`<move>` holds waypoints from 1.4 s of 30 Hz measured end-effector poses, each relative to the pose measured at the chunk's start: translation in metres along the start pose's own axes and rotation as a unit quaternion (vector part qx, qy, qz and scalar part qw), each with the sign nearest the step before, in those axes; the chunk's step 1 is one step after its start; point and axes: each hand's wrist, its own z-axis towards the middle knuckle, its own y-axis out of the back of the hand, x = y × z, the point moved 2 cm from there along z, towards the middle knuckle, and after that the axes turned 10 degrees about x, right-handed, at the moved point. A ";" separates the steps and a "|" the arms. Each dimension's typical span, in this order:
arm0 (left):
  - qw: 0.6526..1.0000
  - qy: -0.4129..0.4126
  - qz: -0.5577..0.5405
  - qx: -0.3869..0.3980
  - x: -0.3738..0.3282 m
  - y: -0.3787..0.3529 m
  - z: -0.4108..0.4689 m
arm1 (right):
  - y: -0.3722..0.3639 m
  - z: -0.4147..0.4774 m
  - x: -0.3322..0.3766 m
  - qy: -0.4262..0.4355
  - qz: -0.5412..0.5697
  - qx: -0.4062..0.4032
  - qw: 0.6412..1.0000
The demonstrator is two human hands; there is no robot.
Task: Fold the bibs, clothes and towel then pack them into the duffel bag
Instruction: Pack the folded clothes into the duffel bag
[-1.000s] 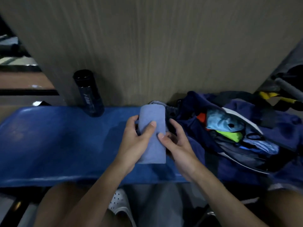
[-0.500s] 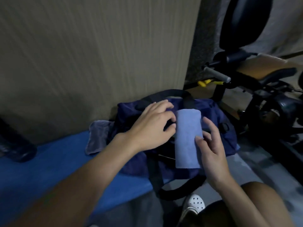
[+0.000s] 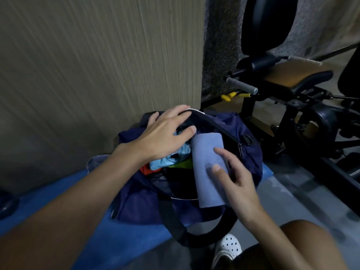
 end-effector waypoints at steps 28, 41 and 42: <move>0.999 -0.032 -0.025 0.011 0.011 0.028 0.016 | -0.033 0.124 -0.013 -0.122 -0.145 -0.122 0.974; 0.997 -0.069 0.013 0.033 0.020 0.030 0.006 | -0.054 0.113 -0.033 -0.020 -0.540 0.057 0.839; 0.997 -0.071 0.012 0.035 0.021 0.031 0.004 | -0.053 0.117 -0.034 -0.032 -0.545 0.062 0.835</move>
